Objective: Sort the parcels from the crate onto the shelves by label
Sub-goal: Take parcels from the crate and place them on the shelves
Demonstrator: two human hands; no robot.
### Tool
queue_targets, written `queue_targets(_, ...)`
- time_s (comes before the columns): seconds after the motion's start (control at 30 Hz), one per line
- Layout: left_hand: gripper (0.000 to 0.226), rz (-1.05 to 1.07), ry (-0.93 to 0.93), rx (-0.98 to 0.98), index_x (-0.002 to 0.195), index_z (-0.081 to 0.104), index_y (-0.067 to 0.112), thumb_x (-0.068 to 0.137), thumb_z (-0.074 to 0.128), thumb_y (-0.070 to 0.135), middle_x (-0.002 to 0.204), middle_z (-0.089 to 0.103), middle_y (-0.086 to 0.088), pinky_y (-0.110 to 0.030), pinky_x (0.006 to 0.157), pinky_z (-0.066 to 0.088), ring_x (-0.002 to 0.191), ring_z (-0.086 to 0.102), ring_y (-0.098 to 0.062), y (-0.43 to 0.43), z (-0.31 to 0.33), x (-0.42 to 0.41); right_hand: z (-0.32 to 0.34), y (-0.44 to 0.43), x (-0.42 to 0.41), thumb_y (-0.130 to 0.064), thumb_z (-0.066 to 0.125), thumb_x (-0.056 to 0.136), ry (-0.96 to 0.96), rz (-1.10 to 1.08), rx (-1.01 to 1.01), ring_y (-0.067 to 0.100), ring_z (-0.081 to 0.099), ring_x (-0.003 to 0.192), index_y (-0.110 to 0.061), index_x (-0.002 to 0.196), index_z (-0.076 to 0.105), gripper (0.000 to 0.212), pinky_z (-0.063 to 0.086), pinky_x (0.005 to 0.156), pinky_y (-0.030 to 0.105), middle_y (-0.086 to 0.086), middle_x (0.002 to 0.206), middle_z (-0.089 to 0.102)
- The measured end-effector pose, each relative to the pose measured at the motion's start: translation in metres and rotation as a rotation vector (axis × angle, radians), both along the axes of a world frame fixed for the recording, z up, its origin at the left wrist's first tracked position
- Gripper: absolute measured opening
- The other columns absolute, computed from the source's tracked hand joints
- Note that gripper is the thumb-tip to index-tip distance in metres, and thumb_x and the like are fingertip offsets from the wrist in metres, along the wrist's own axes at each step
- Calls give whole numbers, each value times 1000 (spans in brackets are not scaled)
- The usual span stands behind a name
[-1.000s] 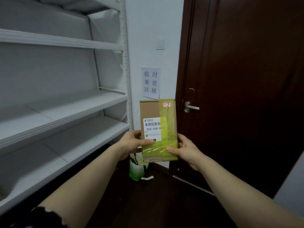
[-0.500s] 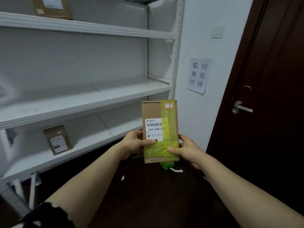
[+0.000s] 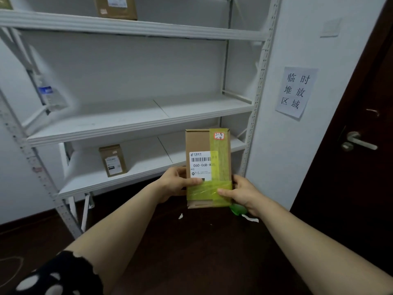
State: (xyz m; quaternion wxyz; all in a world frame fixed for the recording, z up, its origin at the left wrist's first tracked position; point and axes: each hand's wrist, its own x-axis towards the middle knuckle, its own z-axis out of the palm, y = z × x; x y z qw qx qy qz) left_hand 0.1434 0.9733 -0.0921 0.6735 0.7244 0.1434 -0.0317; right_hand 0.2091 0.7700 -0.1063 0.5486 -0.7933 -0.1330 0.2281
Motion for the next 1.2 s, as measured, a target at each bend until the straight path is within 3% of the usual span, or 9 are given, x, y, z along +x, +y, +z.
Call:
queue_targets(0.33,43,88,26,12,116,64,16,76,79,17,117,67,-4,-42,96,51,109,63,-20,10,-9,-28,-9,19,-7,-5,75,78,24,74,8,23,62,104,-8,138,41,70,50,96,43,11,120,62)
queue_targets(0.5,41,113,26,8,116,63,17,78,77,15,117,68,-3,-39,94,52,109,63,-19,19,-9,-40,-10,31,-14,-7,75,79,25,128,3,20,62,101,-10,139,40,68,52,78,28,9,121,62)
queue_targets(0.63,44,132,32,4,118,62,15,77,77,15,117,67,-4,-39,93,53,109,63,-19,25,-10,-48,-11,37,-18,-5,73,80,24,148,16,17,61,97,-8,138,41,67,50,81,27,4,111,62)
queue_targets(0.87,40,182,38,9,113,64,18,76,79,16,114,69,-3,-44,97,50,109,63,-20,31,-16,-56,-19,49,-16,-9,76,78,17,187,-13,21,60,109,-10,140,39,72,50,94,35,9,125,60)
queue_targets(1.2,50,223,65,26,118,60,19,73,81,16,112,70,-1,-44,98,50,107,64,-20,38,-26,-71,-33,61,-19,-10,77,77,65,243,-1,22,61,108,-12,140,38,75,51,94,38,10,123,60)
